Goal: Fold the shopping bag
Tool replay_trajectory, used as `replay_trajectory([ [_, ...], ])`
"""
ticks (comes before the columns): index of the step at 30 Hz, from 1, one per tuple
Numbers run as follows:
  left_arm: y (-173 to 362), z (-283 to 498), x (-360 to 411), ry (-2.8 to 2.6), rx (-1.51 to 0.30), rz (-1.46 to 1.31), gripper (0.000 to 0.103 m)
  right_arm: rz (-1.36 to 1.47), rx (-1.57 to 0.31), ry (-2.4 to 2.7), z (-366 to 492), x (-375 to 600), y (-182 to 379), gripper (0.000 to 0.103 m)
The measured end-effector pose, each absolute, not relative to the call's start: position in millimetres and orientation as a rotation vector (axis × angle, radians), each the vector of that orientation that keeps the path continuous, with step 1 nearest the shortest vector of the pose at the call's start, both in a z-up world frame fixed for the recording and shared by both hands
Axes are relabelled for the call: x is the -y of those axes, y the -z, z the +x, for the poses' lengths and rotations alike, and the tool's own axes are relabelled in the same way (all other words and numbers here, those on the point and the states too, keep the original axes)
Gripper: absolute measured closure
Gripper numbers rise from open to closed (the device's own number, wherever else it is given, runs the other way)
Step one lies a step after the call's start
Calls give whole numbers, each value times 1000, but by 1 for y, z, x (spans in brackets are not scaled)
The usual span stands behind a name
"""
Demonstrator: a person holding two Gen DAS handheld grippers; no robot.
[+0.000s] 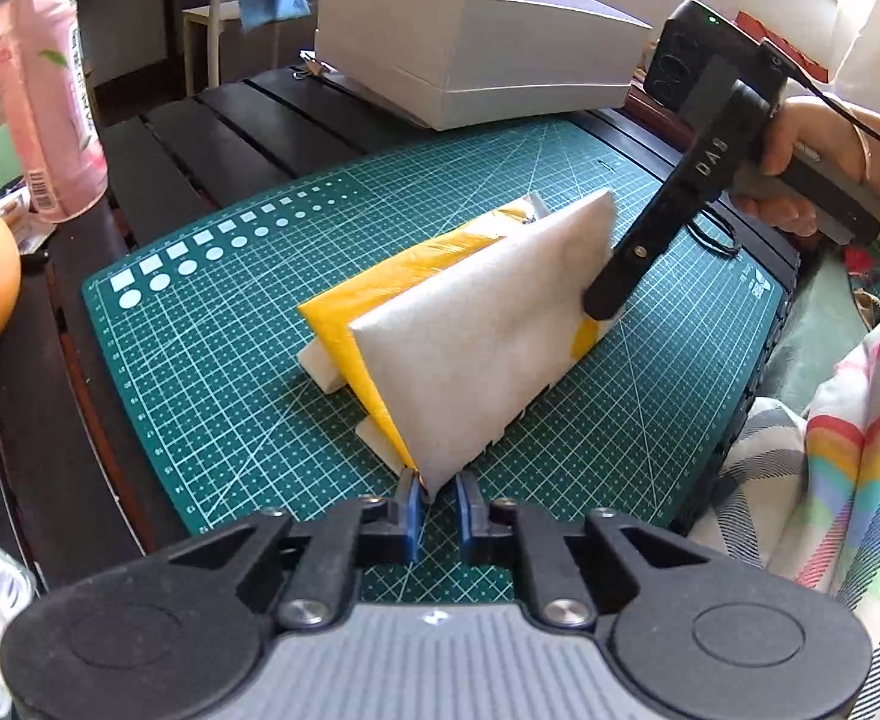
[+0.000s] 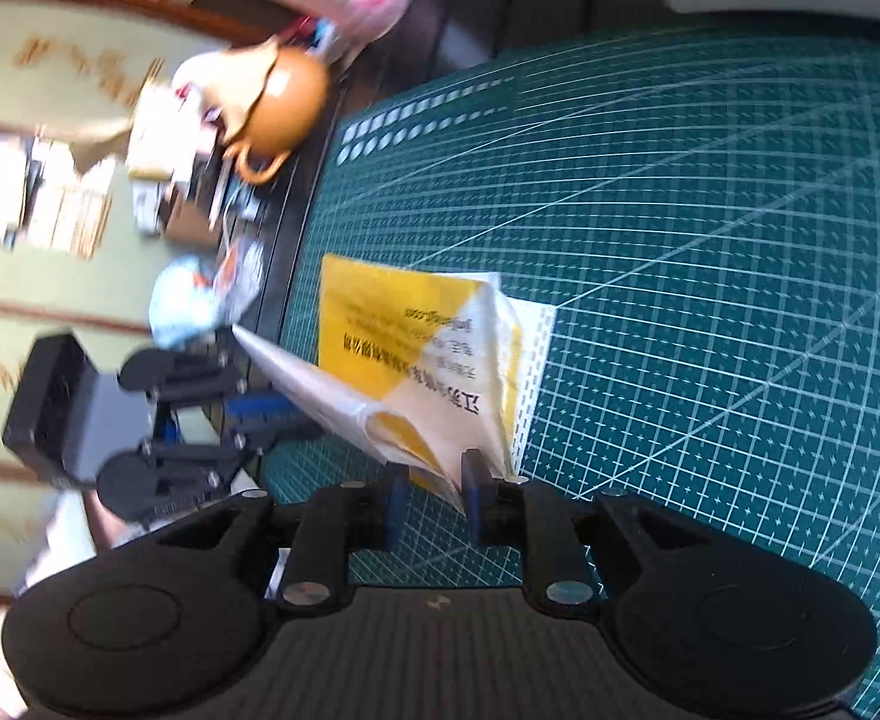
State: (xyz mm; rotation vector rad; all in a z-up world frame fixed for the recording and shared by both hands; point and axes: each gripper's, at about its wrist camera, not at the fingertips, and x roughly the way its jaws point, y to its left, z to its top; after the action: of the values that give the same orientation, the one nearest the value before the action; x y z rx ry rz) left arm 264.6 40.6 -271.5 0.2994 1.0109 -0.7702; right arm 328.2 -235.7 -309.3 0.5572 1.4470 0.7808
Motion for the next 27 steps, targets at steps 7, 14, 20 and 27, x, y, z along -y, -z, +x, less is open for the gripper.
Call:
replay_trajectory([
  [7,271,258,-34,763,-1007,328,92,442,-1364,-626,331,242,286,86],
  [14,273,259,-27,760,-1007,341,91,124,-1269,-512,326,199,266,86],
  [20,254,261,-44,756,-960,294,91,-73,-1301,-498,336,172,263,87],
  [27,231,288,-57,669,-935,18,92,-193,-1349,-474,347,150,262,87],
])
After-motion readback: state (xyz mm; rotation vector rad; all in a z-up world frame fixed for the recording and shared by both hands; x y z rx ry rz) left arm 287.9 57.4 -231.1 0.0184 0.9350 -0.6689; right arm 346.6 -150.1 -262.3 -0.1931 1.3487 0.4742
